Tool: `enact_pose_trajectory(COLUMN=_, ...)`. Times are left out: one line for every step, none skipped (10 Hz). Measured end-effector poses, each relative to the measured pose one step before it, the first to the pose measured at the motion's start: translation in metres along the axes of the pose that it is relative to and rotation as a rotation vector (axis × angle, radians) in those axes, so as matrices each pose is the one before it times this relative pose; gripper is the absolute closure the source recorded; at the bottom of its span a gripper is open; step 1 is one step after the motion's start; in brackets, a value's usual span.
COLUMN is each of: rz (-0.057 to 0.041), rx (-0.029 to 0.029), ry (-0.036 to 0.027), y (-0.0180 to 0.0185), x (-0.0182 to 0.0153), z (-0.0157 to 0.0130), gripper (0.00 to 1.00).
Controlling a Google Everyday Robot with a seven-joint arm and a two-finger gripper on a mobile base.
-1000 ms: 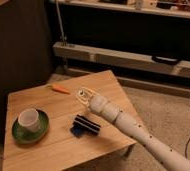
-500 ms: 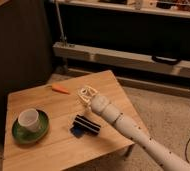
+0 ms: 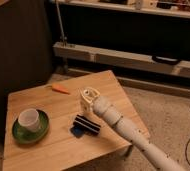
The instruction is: Stand the bottle upright
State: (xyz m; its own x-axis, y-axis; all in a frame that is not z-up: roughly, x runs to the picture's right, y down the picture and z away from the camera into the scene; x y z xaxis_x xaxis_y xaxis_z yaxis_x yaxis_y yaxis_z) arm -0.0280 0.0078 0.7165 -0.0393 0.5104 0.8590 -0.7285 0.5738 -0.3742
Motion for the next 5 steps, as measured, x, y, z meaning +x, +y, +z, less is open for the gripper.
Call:
enact_pose_trajectory(rz=0.00645, rx=-0.00102, ry=0.02423, y=-0.00105, x=0.00142, z=0.00110, gripper=1.00)
enact_pose_trajectory(rz=0.01052, rx=-0.00106, ry=-0.00005, y=0.00108, x=0.00375, z=0.00070, gripper=1.00)
enact_pose_trajectory(rz=0.00976, rx=0.00015, ry=-0.00519, y=-0.00057, x=0.00257, z=-0.00003, gripper=1.00)
enact_pose_trajectory(rz=0.00158, rx=0.00004, ry=-0.00565, y=-0.00051, x=0.00254, z=-0.00012, gripper=1.00)
enact_pose_trajectory(rz=-0.00124, rx=0.00013, ry=-0.00109, y=-0.00035, x=0.00278, z=0.00008, gripper=1.00)
